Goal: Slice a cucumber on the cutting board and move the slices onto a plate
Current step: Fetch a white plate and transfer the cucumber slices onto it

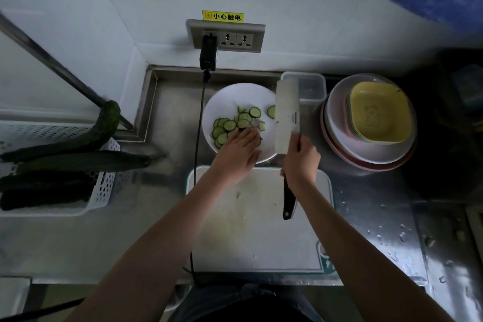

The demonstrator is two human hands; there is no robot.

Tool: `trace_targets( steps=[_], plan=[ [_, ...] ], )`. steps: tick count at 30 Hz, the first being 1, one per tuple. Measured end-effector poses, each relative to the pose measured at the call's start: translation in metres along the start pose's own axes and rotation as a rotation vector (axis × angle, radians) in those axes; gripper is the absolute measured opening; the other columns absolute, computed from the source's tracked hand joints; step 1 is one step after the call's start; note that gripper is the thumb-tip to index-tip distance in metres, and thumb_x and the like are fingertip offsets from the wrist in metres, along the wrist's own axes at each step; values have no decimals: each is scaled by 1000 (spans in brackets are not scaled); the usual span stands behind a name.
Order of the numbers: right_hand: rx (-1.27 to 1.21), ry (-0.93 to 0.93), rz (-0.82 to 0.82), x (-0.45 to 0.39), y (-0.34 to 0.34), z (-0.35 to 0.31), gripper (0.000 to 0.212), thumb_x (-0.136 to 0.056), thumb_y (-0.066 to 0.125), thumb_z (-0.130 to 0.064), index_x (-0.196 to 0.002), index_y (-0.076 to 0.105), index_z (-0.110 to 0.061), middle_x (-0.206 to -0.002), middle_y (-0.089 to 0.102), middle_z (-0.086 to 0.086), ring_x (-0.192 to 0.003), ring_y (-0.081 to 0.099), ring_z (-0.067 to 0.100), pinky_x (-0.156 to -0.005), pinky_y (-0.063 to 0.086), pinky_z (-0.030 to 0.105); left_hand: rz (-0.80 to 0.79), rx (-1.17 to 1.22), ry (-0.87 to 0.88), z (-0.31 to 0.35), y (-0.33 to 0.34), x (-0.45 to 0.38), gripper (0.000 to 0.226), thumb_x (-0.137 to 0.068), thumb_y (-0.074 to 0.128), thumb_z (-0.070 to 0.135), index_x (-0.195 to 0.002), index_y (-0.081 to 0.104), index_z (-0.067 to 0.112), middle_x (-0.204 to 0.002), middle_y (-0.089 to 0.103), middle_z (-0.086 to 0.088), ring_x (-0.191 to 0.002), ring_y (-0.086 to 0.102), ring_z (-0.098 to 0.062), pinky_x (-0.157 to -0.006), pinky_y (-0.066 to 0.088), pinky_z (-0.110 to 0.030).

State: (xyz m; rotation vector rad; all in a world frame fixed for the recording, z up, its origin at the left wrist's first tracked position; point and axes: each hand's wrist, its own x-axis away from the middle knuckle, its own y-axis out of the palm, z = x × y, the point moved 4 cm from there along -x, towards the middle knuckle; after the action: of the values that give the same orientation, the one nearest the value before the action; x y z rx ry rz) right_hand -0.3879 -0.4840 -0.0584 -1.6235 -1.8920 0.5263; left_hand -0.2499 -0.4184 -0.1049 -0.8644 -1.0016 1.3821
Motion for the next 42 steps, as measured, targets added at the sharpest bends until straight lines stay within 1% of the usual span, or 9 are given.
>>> trace_targets(
  steps=[5,8,11,17,25,29,33,38,42],
  plan=[
    [239,-91,-55,-17,-12,4,37,-100,37,-35,-85,57,-9,-72,59,9,-66,56,29,-55,38,30,225,78,-155,-20,-13,15,65,-93,26,45,-148,23,9,-155,18,-11,-144,5,-24,-117,4,-43],
    [395,-161,-60,-17,-14,5,36,-100,37,-35,-91,59,-9,-79,64,14,-73,59,36,-59,43,35,78,117,-329,-39,-3,24,98,-83,53,57,-151,-3,12,-157,-10,-11,-143,-13,-26,-114,-3,-43],
    [547,-207,-54,-19,-9,-1,33,-101,35,-31,-99,57,-7,-87,66,18,-79,60,38,-58,35,34,31,190,-434,-47,0,22,115,-76,65,56,-149,-10,10,-154,-17,-20,-142,-14,-32,-114,0,-43],
    [651,-246,-45,-27,-4,-20,33,-102,33,-27,-105,57,-4,-95,67,19,-84,62,37,-58,33,33,23,55,-497,-42,2,8,105,-82,59,55,-149,-7,9,-155,1,-23,-143,0,-36,-114,14,-54],
    [645,-207,-136,-30,10,-19,31,-102,33,-29,-104,57,-9,-96,67,15,-86,62,34,-60,34,32,-3,-12,-410,-37,4,-4,91,-91,49,49,-149,-7,8,-153,4,-28,-143,2,-39,-114,1,-49],
    [633,-229,-168,-25,15,-21,33,-102,33,-34,-98,56,-10,-95,68,14,-86,61,34,-60,35,32,55,119,-297,-34,2,-6,95,-87,61,41,-149,-1,6,-155,6,-21,-144,4,-33,-116,7,-43],
    [510,-171,-57,-24,-4,-8,35,-101,34,-35,-100,57,-8,-89,66,18,-81,60,38,-61,38,34,119,219,-376,-42,-2,12,105,-80,65,50,-150,-1,8,-156,3,-17,-144,5,-31,-115,11,-45],
    [369,-168,-30,-1,-29,30,32,-100,37,-33,-89,57,-9,-74,64,14,-70,61,36,-62,51,43,265,291,-475,-43,-2,33,104,-77,71,44,-149,9,3,-154,11,-22,-142,11,-32,-114,15,-39],
    [285,-48,-9,27,-45,64,31,-99,37,-31,-83,54,-11,-70,59,9,-65,60,33,-58,47,37,514,711,-612,-48,-1,34,93,-69,81,24,-143,28,7,-141,41,-12,-131,39,-23,-107,37,-45]
  ],
)
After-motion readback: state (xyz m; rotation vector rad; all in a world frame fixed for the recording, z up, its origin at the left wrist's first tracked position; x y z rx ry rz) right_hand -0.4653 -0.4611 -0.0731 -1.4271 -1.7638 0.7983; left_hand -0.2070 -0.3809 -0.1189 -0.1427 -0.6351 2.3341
